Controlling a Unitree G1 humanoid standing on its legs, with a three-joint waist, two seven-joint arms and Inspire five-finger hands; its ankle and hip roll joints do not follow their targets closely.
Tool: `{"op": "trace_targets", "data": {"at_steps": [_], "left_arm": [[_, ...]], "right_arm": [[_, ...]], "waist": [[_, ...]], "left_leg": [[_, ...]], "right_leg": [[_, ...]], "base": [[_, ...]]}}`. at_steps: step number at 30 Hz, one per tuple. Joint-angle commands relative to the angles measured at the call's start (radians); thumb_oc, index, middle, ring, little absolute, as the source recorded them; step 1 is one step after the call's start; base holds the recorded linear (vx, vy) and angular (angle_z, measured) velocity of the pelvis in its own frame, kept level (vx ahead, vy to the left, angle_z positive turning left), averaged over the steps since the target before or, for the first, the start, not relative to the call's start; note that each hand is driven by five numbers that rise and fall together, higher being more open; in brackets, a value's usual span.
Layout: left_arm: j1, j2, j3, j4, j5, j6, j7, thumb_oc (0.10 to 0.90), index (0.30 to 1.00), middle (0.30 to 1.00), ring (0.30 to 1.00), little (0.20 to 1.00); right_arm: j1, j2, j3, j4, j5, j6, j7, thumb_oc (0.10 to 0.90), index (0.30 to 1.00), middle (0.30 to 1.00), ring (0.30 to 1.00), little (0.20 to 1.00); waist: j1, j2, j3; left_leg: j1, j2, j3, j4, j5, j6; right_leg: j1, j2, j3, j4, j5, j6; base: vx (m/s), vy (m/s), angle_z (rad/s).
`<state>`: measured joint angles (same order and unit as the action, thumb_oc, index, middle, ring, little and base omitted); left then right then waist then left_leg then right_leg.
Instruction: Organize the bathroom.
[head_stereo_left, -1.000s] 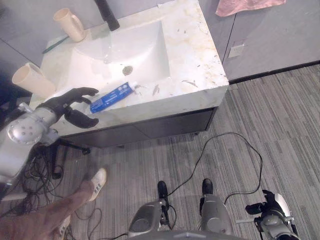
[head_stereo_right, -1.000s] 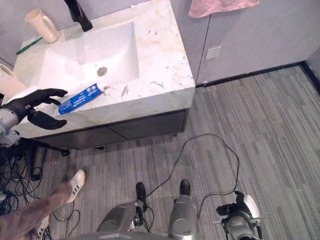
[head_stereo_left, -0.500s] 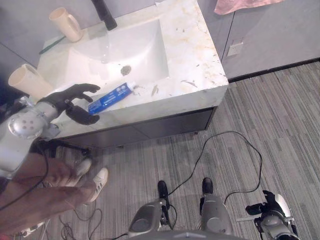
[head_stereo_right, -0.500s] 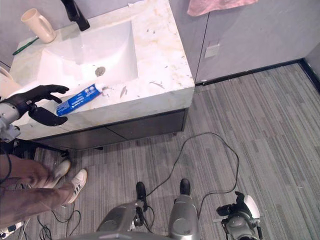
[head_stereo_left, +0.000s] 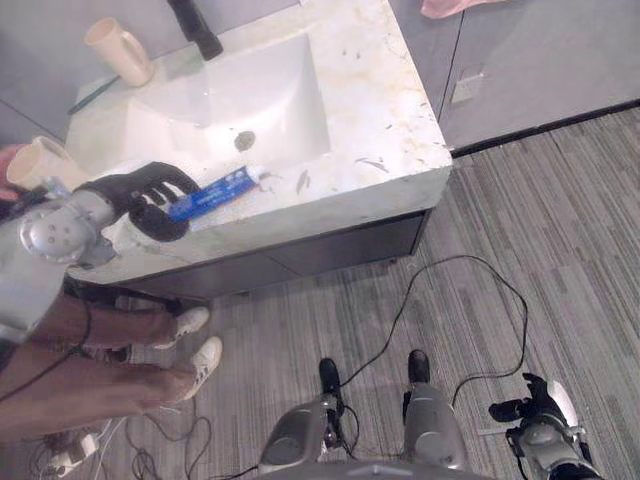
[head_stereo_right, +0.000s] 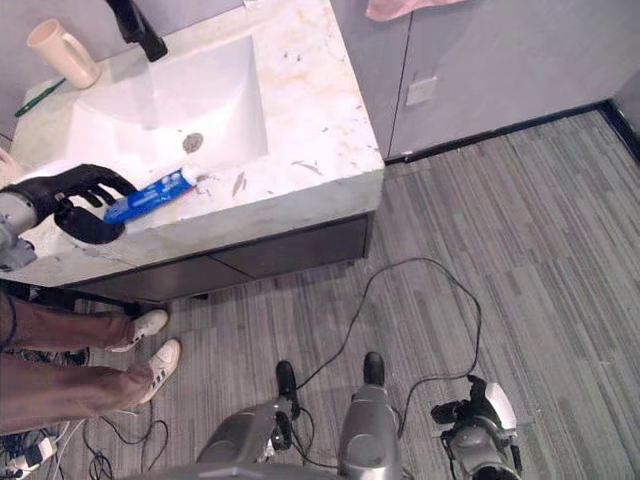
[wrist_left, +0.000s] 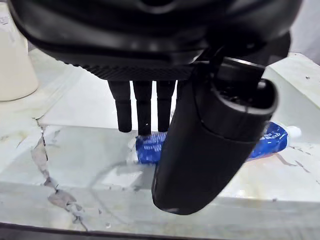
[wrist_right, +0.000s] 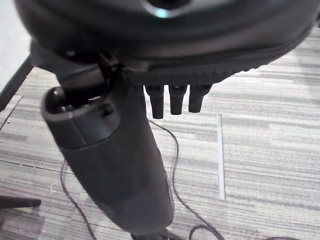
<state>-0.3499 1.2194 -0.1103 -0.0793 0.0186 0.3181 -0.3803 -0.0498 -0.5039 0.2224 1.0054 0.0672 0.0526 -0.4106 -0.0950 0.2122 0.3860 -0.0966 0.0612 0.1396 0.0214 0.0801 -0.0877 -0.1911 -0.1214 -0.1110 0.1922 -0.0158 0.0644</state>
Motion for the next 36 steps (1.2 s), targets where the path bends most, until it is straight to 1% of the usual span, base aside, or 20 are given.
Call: {"op": "trace_targets", "data": {"at_steps": [1, 12, 13, 14, 16, 18, 19, 20, 22, 23, 24, 25, 26, 27, 30, 31, 32, 33, 34, 36], "left_arm": [[0.063, -0.109, -0.124, -0.076, -0.054, -0.047, -0.106, 0.4, 0.3, 0.3, 0.3, 0.3], [0.073, -0.122, -0.141, -0.042, -0.066, -0.063, -0.037, 0.4, 0.3, 0.3, 0.3, 0.3], [0.076, -0.125, -0.139, -0.041, -0.068, -0.06, -0.018, 0.4, 0.3, 0.3, 0.3, 0.3], [0.086, -0.133, -0.12, -0.036, -0.101, -0.046, 0.067, 0.4, 0.3, 0.3, 0.3, 0.3], [0.097, -0.144, -0.094, -0.023, -0.168, -0.061, 0.148, 0.4, 0.3, 0.3, 0.3, 0.3], [0.113, -0.174, -0.051, -0.001, -0.247, -0.104, 0.229, 0.4, 0.3, 0.3, 0.3, 0.3], [0.117, -0.18, -0.042, 0.002, -0.256, -0.101, 0.232, 0.4, 0.3, 0.3, 0.3, 0.3], [0.129, -0.224, 0.009, 0.003, -0.327, -0.169, 0.289, 0.4, 0.3, 0.3, 0.3, 0.3], [0.138, -0.261, 0.038, 0.0, -0.328, -0.209, 0.306, 0.4, 0.3, 0.3, 0.3, 0.3], [0.139, -0.266, 0.045, -0.002, -0.345, -0.214, 0.304, 0.4, 0.3, 0.3, 0.3, 0.3], [0.138, -0.301, 0.068, -0.011, -0.341, -0.234, 0.313, 0.4, 0.3, 0.3, 0.3, 0.3], [0.139, -0.303, 0.07, -0.013, -0.342, -0.239, 0.315, 0.4, 0.3, 0.3, 0.3, 0.3], [0.136, -0.321, 0.089, -0.024, -0.347, -0.257, 0.314, 0.4, 0.3, 0.3, 0.3, 0.3], [0.131, -0.323, 0.096, -0.03, -0.349, -0.252, 0.311, 0.4, 0.3, 0.3, 0.3, 0.3], [0.123, -0.324, 0.105, -0.038, -0.357, -0.248, 0.306, 0.4, 0.3, 0.3, 0.3, 0.3], [0.121, -0.324, 0.11, -0.042, -0.354, -0.244, 0.3, 0.4, 0.3, 0.3, 0.3, 0.3], [0.13, -0.323, 0.125, -0.053, -0.351, -0.237, 0.294, 0.4, 0.3, 0.3, 0.3, 0.3], [0.133, -0.322, 0.128, -0.055, -0.352, -0.235, 0.293, 0.4, 0.3, 0.3, 0.3, 0.3], [0.145, -0.32, 0.147, -0.064, -0.347, -0.232, 0.292, 0.4, 0.3, 0.3, 0.3, 0.3], [0.151, -0.32, 0.154, -0.065, -0.344, -0.231, 0.29, 0.4, 0.3, 0.3, 0.3, 0.3]], "right_arm": [[0.011, -0.056, 0.016, -0.026, 0.051, -0.009, -0.05, 0.8, 0.9, 0.9, 0.9, 0.9], [0.021, -0.066, 0.007, -0.014, 0.055, -0.02, -0.057, 0.8, 0.9, 0.9, 0.9, 0.9], [0.021, -0.065, 0.007, -0.012, 0.054, -0.022, -0.058, 0.8, 0.9, 0.9, 0.9, 0.9], [0.023, -0.061, 0.007, -0.015, 0.052, -0.023, -0.061, 0.8, 0.9, 0.9, 0.9, 0.9], [0.028, -0.055, 0.01, -0.017, 0.055, -0.024, -0.065, 0.8, 0.9, 0.9, 0.9, 0.9], [0.04, -0.041, 0.01, -0.022, 0.056, -0.028, -0.074, 0.8, 0.9, 0.9, 0.9, 0.9], [0.043, -0.038, 0.01, -0.024, 0.058, -0.026, -0.075, 0.8, 0.9, 0.9, 0.9, 0.9], [0.053, -0.018, 0.003, -0.025, 0.081, -0.036, -0.102, 0.8, 0.9, 0.9, 0.9, 0.9], [0.062, -0.006, -0.01, -0.025, 0.103, -0.049, -0.122, 0.8, 0.9, 0.9, 0.9, 0.9], [0.064, -0.002, -0.015, -0.023, 0.109, -0.053, -0.129, 0.8, 0.9, 0.9, 0.9, 0.9], [0.071, 0.005, -0.036, -0.024, 0.133, -0.067, -0.143, 0.8, 0.9, 0.9, 0.9, 0.9], [0.072, 0.005, -0.037, -0.024, 0.134, -0.068, -0.145, 0.8, 0.9, 0.9, 0.9, 0.9], [0.083, 0.01, -0.067, -0.037, 0.166, -0.079, -0.176, 0.8, 0.9, 0.9, 0.9, 0.9], [0.091, 0.012, -0.083, -0.047, 0.186, -0.085, -0.189, 0.8, 0.9, 0.9, 0.9, 0.9], [0.097, 0.012, -0.113, -0.065, 0.221, -0.088, -0.214, 0.8, 0.9, 0.9, 0.9, 0.9], [0.103, 0.01, -0.131, -0.076, 0.25, -0.108, -0.238, 0.8, 0.9, 0.9, 0.9, 0.9], [0.12, 0.006, -0.187, -0.121, 0.301, -0.124, -0.286, 0.8, 0.9, 0.9, 0.9, 0.9], [0.123, 0.004, -0.199, -0.134, 0.309, -0.116, -0.285, 0.8, 0.9, 0.9, 0.9, 0.9], [0.144, -0.005, -0.26, -0.2, 0.358, -0.144, -0.335, 0.8, 0.9, 0.9, 0.9, 0.9], [0.151, -0.008, -0.287, -0.223, 0.356, -0.147, -0.344, 0.8, 0.9, 0.9, 0.9, 0.9]], "waist": [[-0.062, 0.01, -0.005], [-0.073, 0.02, 0.006], [-0.073, 0.02, 0.005], [-0.071, 0.019, 0.003], [-0.067, 0.014, 0.0], [-0.062, 0.003, -0.007], [-0.062, 0.0, -0.008], [-0.055, -0.012, -0.013], [-0.05, -0.023, -0.017], [-0.048, -0.027, -0.018], [-0.045, -0.042, -0.025], [-0.046, -0.042, -0.025], [-0.045, -0.058, -0.034], [-0.045, -0.068, -0.04], [-0.046, -0.082, -0.049], [-0.047, -0.091, -0.053], [-0.052, -0.108, -0.06], [-0.052, -0.112, -0.061], [-0.058, -0.131, -0.067], [-0.06, -0.137, -0.07]], "left_leg": [[-0.051, 0.022, 0.02, 0.144, 0.007, -0.016], [-0.053, 0.022, 0.026, 0.14, 0.015, -0.017], [-0.053, 0.022, 0.025, 0.14, 0.015, -0.017], [-0.053, 0.021, 0.022, 0.141, 0.015, -0.017], [-0.052, 0.02, 0.019, 0.141, 0.013, -0.016], [-0.048, 0.02, 0.018, 0.139, 0.008, -0.013], [-0.047, 0.02, 0.017, 0.139, 0.007, -0.013], [-0.044, 0.02, 0.013, 0.136, 0.005, -0.011], [-0.038, 0.021, 0.009, 0.132, 0.001, -0.01], [-0.037, 0.022, 0.007, 0.132, 0.001, -0.01], [-0.031, 0.024, 0.002, 0.125, -0.003, -0.009], [-0.029, 0.024, 0.002, 0.124, -0.003, -0.009], [-0.023, 0.027, 0.001, 0.119, -0.007, -0.007], [-0.019, 0.03, -0.001, 0.118, -0.011, -0.008], [-0.012, 0.032, -0.002, 0.115, -0.019, -0.006], [-0.009, 0.033, -0.002, 0.113, -0.023, -0.006], [-0.002, 0.036, -0.002, 0.111, -0.033, -0.005], [0.0, 0.036, -0.002, 0.111, -0.036, -0.004], [0.008, 0.04, -0.001, 0.109, -0.05, -0.003], [0.012, 0.041, 0.0, 0.108, -0.052, -0.002]], "right_leg": [[0.007, 0.032, 0.062, 0.001, -0.064, 0.02], [-0.01, 0.03, 0.069, 0.009, -0.066, 0.018], [-0.009, 0.03, 0.069, 0.009, -0.067, 0.018], [-0.008, 0.03, 0.069, 0.011, -0.068, 0.017], [-0.006, 0.029, 0.069, 0.012, -0.07, 0.016], [-0.002, 0.029, 0.066, 0.011, -0.073, 0.016], [-0.001, 0.029, 0.066, 0.011, -0.073, 0.016], [0.005, 0.032, 0.063, 0.009, -0.074, 0.014], [0.012, 0.033, 0.056, 0.005, -0.073, 0.013], [0.013, 0.034, 0.056, 0.005, -0.073, 0.013], [0.018, 0.039, 0.055, 0.001, -0.069, 0.012], [0.019, 0.039, 0.055, 0.0, -0.069, 0.012], [0.027, 0.044, 0.054, -0.005, -0.065, 0.013], [0.032, 0.047, 0.055, -0.008, -0.062, 0.013], [0.039, 0.051, 0.057, -0.013, -0.059, 0.014], [0.043, 0.054, 0.059, -0.016, -0.056, 0.015], [0.053, 0.058, 0.064, -0.024, -0.049, 0.017], [0.055, 0.059, 0.064, -0.025, -0.048, 0.018], [0.065, 0.062, 0.066, -0.029, -0.044, 0.02], [0.07, 0.064, 0.067, -0.032, -0.043, 0.02]], "base": [[-0.01, 0.009, -0.08], [0.0, 0.01, -0.03], [0.0, 0.0, 0.0], [0.0, 0.0, 0.0], [0.0, 0.0, 0.0], [0.0, 0.0, 0.0], [0.01, -0.055, 0.01], [0.0, -0.063, 0.02], [0.0, -0.058, 0.06], [0.01, -0.068, 0.06], [0.0, -0.055, 0.06], [0.01, -0.086, 0.05], [0.02, -0.078, 0.06], [0.03, -0.087, 0.04], [0.02, -0.059, 0.01], [0.03, -0.081, 0.01], [0.03, -0.084, 0.0], [0.04, -0.108, -0.01], [0.02, -0.063, -0.03], [0.03, -0.048, -0.02]]}}
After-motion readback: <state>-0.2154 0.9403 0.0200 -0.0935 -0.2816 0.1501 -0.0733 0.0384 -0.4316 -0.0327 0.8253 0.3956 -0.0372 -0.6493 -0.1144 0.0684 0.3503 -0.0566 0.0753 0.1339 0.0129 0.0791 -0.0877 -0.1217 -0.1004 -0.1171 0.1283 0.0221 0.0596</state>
